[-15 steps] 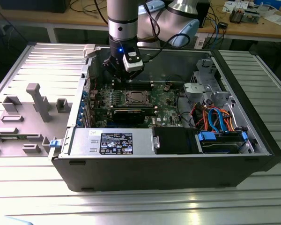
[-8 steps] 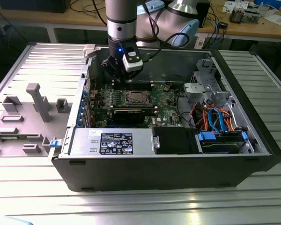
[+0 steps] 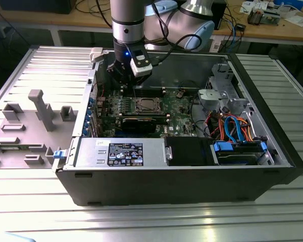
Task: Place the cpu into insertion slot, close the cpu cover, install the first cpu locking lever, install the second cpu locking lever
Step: 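Install the first cpu locking lever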
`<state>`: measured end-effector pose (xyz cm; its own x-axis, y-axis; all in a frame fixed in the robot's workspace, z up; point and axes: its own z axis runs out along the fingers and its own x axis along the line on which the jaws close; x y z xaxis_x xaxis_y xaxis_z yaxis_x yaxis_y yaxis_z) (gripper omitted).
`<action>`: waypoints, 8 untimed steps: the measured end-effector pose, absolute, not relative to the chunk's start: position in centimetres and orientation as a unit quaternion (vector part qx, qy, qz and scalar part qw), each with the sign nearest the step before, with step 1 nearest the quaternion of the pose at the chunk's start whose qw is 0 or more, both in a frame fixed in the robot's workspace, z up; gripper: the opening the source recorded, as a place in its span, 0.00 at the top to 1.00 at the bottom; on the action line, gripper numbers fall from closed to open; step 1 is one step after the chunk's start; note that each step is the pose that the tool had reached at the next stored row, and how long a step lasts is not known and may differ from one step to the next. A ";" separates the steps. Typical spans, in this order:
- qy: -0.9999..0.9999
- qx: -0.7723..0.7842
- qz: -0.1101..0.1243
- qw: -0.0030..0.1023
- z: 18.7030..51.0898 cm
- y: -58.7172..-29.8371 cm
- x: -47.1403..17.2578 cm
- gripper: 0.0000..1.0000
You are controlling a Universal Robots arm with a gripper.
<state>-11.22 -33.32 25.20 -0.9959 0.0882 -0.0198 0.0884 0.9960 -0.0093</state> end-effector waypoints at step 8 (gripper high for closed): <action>0.999 0.044 -0.005 0.010 25.2 -33.3 -11.2 0.89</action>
<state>-11.23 -33.32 25.21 -0.9960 0.0875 -0.0197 0.0877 0.9961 -0.0093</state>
